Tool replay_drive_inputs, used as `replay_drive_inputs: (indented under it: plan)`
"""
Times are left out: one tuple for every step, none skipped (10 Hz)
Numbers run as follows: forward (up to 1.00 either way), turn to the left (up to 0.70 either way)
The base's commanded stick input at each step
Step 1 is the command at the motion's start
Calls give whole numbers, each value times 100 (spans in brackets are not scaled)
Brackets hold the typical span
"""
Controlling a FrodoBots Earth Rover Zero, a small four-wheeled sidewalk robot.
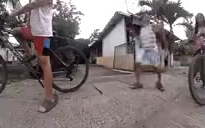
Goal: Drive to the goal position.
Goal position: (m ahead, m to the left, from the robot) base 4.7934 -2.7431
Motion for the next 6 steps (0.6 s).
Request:
replay_drive_inputs:
  plan:
    - [70,0]
    - [70,0]
    - [70,0]
    - [70,22]
    - [70,27]
    - [70,27]
